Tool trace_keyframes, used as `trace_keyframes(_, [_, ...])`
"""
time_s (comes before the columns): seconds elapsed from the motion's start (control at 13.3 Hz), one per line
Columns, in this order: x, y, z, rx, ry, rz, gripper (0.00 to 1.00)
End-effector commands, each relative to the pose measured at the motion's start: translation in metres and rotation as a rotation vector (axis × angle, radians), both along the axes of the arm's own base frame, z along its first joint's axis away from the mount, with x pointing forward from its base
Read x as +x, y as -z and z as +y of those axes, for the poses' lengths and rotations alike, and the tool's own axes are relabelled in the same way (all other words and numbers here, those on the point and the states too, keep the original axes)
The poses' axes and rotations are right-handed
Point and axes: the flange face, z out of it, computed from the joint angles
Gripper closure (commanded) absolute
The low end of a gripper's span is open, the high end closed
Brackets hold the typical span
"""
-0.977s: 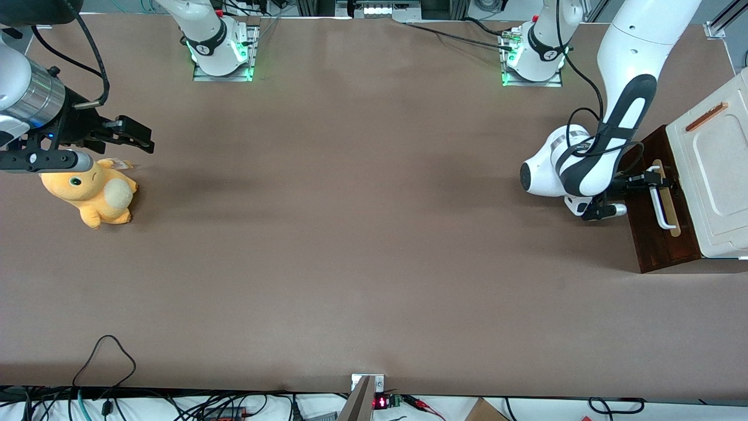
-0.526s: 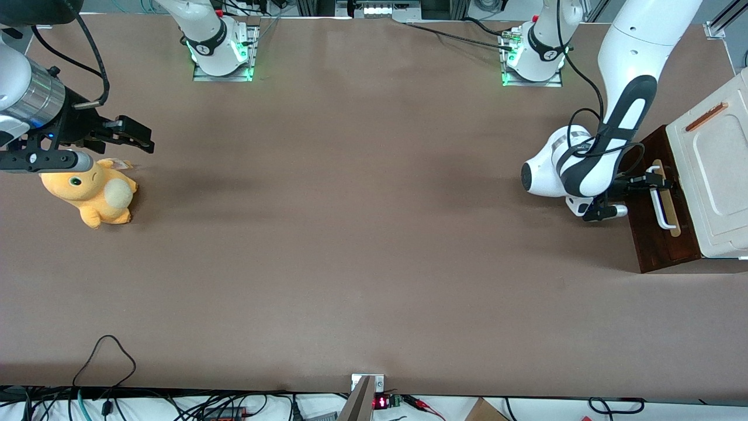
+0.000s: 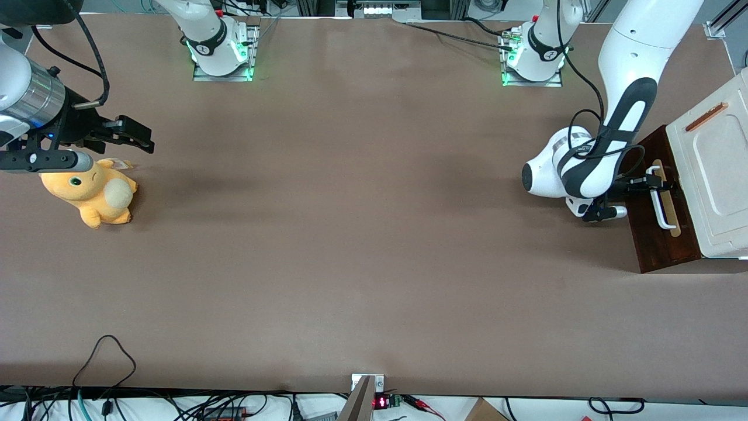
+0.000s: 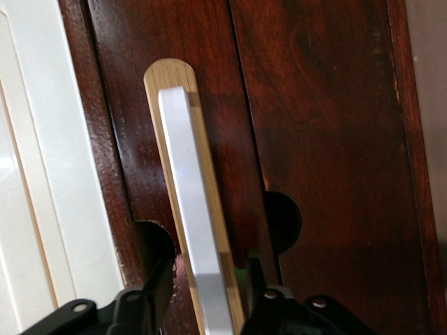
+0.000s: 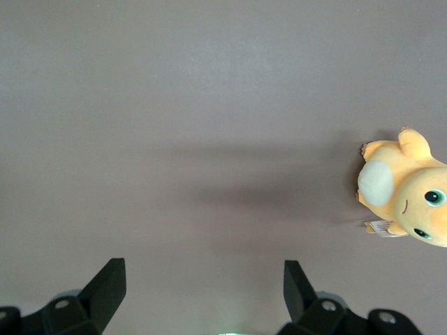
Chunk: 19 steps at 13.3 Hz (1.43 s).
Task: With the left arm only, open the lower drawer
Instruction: 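Close the left gripper around the white bar handle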
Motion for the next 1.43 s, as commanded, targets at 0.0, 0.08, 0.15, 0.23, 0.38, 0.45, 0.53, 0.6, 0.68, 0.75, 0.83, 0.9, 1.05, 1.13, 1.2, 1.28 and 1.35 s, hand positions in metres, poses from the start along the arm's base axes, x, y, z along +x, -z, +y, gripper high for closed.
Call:
trace_keyframes(0.0, [0.009, -0.001, 0.002, 0.005, 0.019, 0.008, 0.63])
trace_keyframes(0.08, [0.01, -0.001, 0.002, 0.005, 0.019, 0.007, 0.66])
trace_keyframes(0.15, [0.01, -0.002, 0.002, 0.005, 0.019, 0.005, 0.67])
trace_keyframes(0.23, [0.01, -0.001, 0.002, 0.003, 0.018, 0.007, 0.67])
trace_keyframes(0.38, [0.01, -0.001, 0.002, 0.003, 0.017, 0.007, 0.67])
trace_keyframes(0.45, [0.01, -0.001, 0.002, 0.002, 0.015, 0.007, 0.71])
trace_keyframes(0.53, [0.01, -0.001, 0.001, -0.002, 0.017, 0.007, 0.77])
trace_keyframes(0.6, [0.01, -0.001, 0.001, -0.002, 0.016, 0.007, 0.85])
trace_keyframes(0.68, [0.009, -0.001, 0.001, -0.004, 0.011, 0.006, 0.91])
trace_keyframes(0.75, [0.01, -0.001, 0.001, -0.008, 0.008, 0.002, 0.93])
trace_keyframes(0.83, [0.01, -0.002, -0.002, -0.009, 0.012, 0.001, 0.95])
trace_keyframes(0.9, [0.009, -0.002, -0.004, -0.013, 0.007, 0.002, 0.97])
trace_keyframes(1.05, [0.01, -0.004, -0.017, -0.026, 0.018, -0.005, 1.0])
trace_keyframes(1.13, [0.012, -0.006, -0.033, -0.03, 0.046, -0.008, 1.0])
trace_keyframes(1.2, [0.012, -0.006, -0.048, -0.043, 0.052, -0.009, 1.0])
trace_keyframes(1.28, [0.01, -0.006, -0.065, -0.06, 0.058, -0.009, 1.0])
trace_keyframes(1.35, [0.01, -0.009, -0.083, -0.078, 0.077, -0.014, 1.0])
